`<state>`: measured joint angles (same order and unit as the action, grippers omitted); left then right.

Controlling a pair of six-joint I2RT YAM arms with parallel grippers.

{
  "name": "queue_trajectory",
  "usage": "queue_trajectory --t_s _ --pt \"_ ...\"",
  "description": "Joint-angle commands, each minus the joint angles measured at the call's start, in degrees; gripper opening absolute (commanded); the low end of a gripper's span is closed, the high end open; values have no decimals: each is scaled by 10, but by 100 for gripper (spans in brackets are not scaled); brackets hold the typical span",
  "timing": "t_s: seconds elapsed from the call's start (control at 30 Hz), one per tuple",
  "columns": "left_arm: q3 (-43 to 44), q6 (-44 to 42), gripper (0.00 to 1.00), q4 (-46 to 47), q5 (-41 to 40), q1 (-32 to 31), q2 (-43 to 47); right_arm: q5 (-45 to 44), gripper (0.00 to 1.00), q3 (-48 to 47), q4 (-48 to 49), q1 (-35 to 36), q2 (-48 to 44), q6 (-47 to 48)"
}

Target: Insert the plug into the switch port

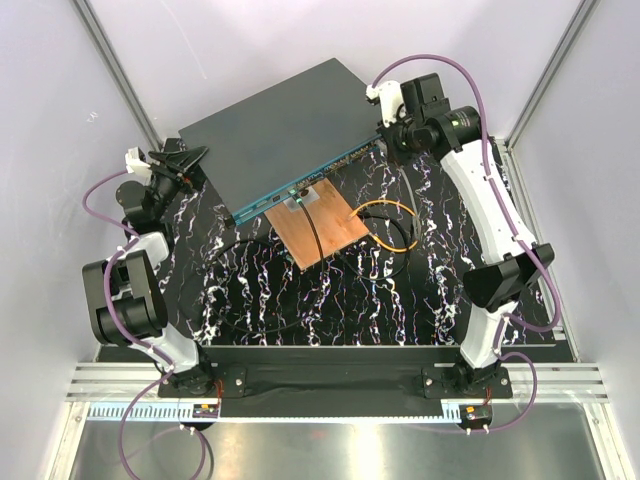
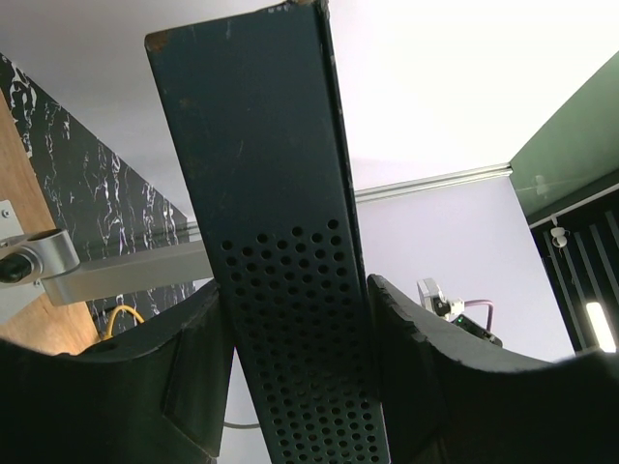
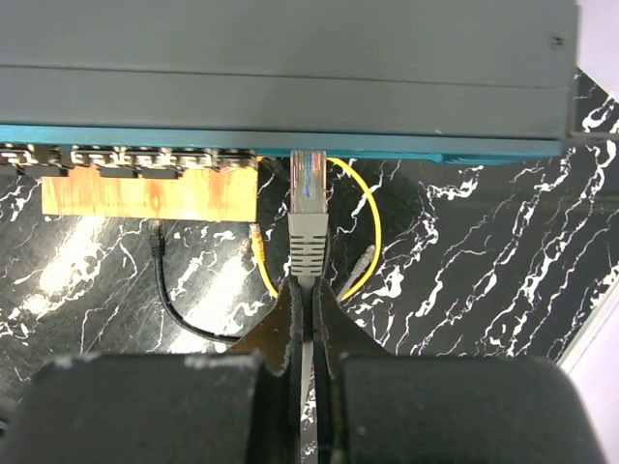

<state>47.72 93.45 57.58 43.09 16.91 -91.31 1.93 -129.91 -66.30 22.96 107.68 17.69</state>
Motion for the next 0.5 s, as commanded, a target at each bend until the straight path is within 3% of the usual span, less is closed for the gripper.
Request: queue_trajectory --t_s 0.0,0.47 --pt "8 -48 0 39 3 -5 24 -15 0 -22 5 13 0 -4" --pt "8 -46 0 39 2 -6 27 -56 0 -43 17 14 19 -6"
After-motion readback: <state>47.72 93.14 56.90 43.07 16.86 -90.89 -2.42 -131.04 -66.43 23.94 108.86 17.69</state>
